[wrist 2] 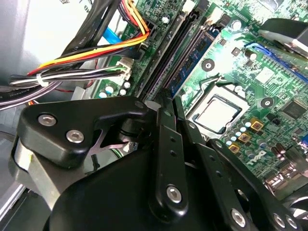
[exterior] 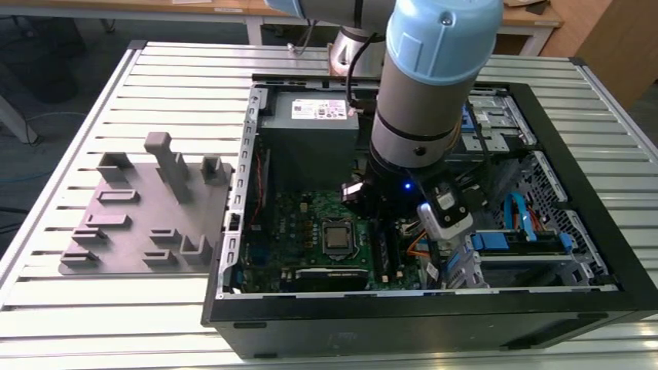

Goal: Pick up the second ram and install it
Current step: 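Insert the second ram into the second slot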

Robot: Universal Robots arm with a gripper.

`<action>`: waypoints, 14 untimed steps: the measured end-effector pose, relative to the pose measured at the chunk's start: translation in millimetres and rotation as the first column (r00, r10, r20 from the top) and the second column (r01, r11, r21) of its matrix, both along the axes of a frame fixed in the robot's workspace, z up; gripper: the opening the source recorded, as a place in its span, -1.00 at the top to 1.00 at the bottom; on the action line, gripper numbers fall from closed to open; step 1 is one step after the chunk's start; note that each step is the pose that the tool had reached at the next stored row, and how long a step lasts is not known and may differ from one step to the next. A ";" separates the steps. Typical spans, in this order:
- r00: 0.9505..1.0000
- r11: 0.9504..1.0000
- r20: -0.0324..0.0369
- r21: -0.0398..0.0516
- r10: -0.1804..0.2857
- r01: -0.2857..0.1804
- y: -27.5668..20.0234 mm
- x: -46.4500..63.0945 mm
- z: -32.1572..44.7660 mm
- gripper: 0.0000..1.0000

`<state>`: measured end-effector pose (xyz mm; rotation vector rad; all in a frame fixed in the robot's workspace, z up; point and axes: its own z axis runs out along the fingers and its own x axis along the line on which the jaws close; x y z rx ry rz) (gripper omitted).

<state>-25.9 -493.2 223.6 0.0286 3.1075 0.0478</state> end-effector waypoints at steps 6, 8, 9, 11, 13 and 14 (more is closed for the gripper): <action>1.000 1.000 0.000 -0.001 0.007 -0.007 0.0 0.0 -0.7 0.79; 1.000 1.000 0.000 -0.001 0.010 -0.010 0.0 -0.1 -0.9 0.79; 1.000 1.000 0.000 -0.001 0.010 -0.010 0.0 -0.1 -0.9 0.79; 1.000 1.000 0.000 -0.001 0.012 -0.012 -0.1 -0.2 -1.0 0.79; 1.000 1.000 0.000 0.000 0.012 -0.012 -0.1 -0.2 -1.3 0.79; 1.000 1.000 0.000 0.000 0.012 -0.012 -0.2 -0.2 -1.4 0.79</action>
